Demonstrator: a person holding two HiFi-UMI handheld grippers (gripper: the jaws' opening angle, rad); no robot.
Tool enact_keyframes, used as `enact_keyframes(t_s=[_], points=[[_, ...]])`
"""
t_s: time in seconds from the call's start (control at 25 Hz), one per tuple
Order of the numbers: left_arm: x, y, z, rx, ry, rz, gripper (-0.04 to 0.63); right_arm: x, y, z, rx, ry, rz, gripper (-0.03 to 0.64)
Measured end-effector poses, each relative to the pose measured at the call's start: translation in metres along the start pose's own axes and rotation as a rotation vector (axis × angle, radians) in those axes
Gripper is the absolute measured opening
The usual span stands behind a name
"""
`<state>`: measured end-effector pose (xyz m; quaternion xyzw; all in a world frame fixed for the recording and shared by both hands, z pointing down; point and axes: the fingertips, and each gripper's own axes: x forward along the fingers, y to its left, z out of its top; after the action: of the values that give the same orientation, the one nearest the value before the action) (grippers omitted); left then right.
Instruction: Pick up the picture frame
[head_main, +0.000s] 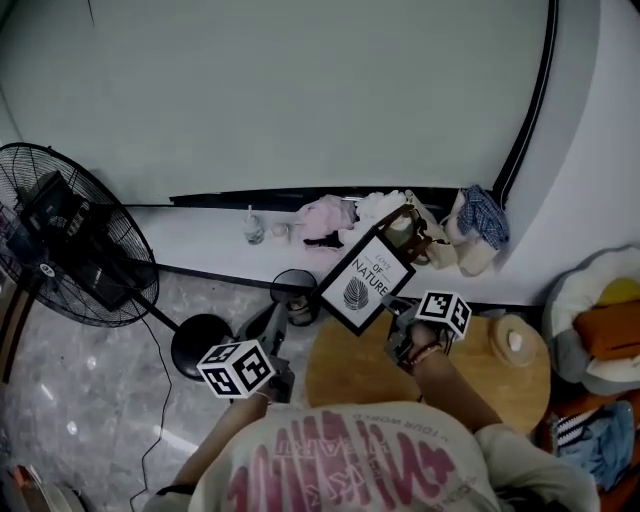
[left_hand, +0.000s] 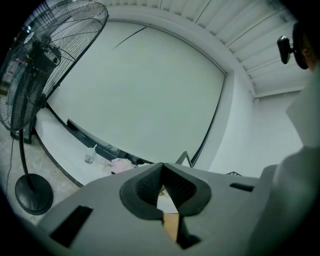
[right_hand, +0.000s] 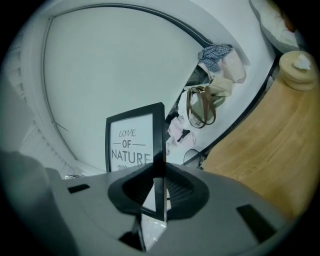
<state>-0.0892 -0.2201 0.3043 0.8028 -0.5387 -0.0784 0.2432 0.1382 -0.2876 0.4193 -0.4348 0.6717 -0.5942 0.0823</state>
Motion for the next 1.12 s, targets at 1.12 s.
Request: enact_keyframes(t_s=[1.12], points=[[-0.066, -0.044, 0.069, 0.123, -0.056, -0.205, 0.003, -0.099, 0.161, -0.026, -0.027, -0.232, 0.353, 0.077]])
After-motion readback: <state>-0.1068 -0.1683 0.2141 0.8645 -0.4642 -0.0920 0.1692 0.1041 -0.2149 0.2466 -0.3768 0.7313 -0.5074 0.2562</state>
